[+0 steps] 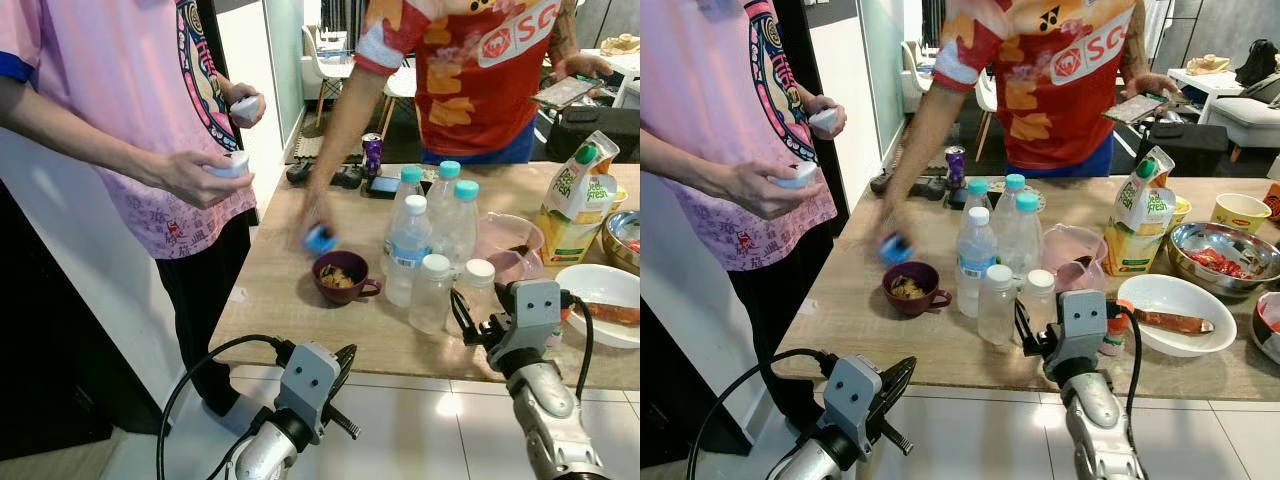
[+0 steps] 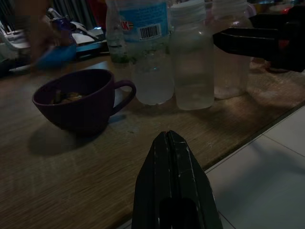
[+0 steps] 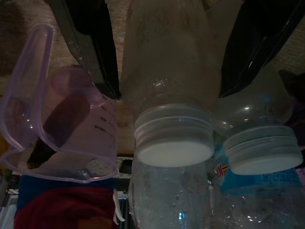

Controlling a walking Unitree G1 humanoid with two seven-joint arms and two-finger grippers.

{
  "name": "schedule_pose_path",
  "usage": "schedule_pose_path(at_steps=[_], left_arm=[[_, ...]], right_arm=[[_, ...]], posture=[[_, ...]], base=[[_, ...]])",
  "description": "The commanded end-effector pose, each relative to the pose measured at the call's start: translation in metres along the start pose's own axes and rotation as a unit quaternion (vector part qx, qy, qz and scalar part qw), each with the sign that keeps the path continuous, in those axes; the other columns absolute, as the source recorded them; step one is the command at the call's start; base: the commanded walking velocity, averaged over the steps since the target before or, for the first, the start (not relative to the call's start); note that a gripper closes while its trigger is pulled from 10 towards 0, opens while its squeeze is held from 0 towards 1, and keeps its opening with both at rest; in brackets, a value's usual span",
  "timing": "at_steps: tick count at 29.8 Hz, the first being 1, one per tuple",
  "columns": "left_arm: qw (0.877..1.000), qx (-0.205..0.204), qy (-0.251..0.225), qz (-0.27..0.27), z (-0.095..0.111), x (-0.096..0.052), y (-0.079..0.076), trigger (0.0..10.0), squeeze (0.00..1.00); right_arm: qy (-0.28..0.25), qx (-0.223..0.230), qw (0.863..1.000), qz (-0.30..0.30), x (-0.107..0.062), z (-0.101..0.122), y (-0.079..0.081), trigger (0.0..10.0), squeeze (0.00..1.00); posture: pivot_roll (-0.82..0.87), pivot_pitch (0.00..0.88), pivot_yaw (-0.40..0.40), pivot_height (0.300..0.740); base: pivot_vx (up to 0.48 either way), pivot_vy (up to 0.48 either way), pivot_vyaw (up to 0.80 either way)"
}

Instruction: Restocking fridge

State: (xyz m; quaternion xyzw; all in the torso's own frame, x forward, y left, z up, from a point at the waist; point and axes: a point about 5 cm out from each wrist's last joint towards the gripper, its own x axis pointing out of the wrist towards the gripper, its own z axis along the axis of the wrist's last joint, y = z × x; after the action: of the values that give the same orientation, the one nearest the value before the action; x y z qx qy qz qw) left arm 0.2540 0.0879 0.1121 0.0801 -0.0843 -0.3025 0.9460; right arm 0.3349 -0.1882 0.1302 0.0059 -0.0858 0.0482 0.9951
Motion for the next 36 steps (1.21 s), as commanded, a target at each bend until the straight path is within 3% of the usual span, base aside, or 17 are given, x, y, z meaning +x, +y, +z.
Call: schedule_pose_path(at_steps=[1, 15, 16, 17, 18, 19, 21, 22, 23, 36], left_arm=[[1.0, 0.006, 0.006, -0.002, -0.001, -0.002, 0.001, 10.0, 0.0], [1.0, 0.009, 0.006, 0.004, -0.001, -0.001, 0.002, 10.0, 0.0], [1.0, 0.01, 0.006, 0.007, -0.001, -0.001, 0.002, 10.0, 0.0], [1.0, 0.01, 0.006, 0.007, -0.001, -0.001, 0.002, 10.0, 0.0], [1.0, 0.01, 0.006, 0.009, -0.001, -0.001, 0.003, 10.0, 0.0], [1.0, 0.01, 0.006, 0.01, 0.0, -0.001, 0.003, 10.0, 0.0], [1.0, 0.011, 0.006, 0.011, 0.0, -0.001, 0.003, 10.0, 0.0], [1.0, 0.011, 0.006, 0.011, 0.0, -0.001, 0.003, 10.0, 0.0], [1.0, 0.011, 0.006, 0.012, 0.0, -0.001, 0.003, 10.0, 0.0], [1.0, 0.014, 0.006, 0.013, -0.001, -0.002, 0.003, 10.0, 0.0]], right_arm=[[0.045, 0.016, 0.999, -0.016, -0.007, -0.02, -0.001, 10.0, 0.0], [0.053, 0.007, 0.998, -0.019, 0.002, -0.025, 0.013, 10.0, 0.0], [0.057, 0.004, 0.998, -0.028, 0.003, -0.027, 0.011, 8.0, 0.0], [0.057, 0.004, 0.998, -0.028, 0.003, -0.027, 0.011, 8.0, 0.0], [0.059, 0.003, 0.998, -0.035, 0.003, -0.028, 0.009, 0.9, 0.0], [0.06, 0.003, 0.998, -0.037, 0.002, -0.028, 0.008, 0.0, 0.0], [0.061, -0.001, 0.997, -0.04, 0.002, -0.029, 0.006, 0.0, 0.0], [0.062, -0.007, 0.997, -0.046, 0.002, -0.029, 0.005, 8.4, 0.0], [0.064, -0.011, 0.997, -0.05, 0.002, -0.03, 0.004, 10.0, 0.0], [0.062, -0.021, 0.995, -0.075, -0.001, -0.029, -0.012, 10.0, 0.0]], posture=[[0.06, 0.108, 0.024, 0.74], [0.06, 0.111, 0.02, 0.74], [0.06, 0.112, 0.019, 0.74], [0.06, 0.112, 0.019, 0.74], [0.06, 0.111, 0.019, 0.74], [0.06, 0.111, 0.019, 0.74], [0.06, 0.112, 0.021, 0.74], [0.06, 0.112, 0.022, 0.74], [0.06, 0.111, 0.022, 0.74], [0.06, 0.099, 0.021, 0.74]], base=[[0.0, 0.0, 0.0], [0.0, 0.0, 0.0], [0.0, 0.0, 0.0], [0.0, 0.0, 0.0], [0.0, 0.0, 0.0], [0.0, 0.0, 0.0], [0.0, 0.0, 0.0], [0.0, 0.0, 0.0], [0.0, 0.0, 0.0], [0.0, 0.0, 0.0]])
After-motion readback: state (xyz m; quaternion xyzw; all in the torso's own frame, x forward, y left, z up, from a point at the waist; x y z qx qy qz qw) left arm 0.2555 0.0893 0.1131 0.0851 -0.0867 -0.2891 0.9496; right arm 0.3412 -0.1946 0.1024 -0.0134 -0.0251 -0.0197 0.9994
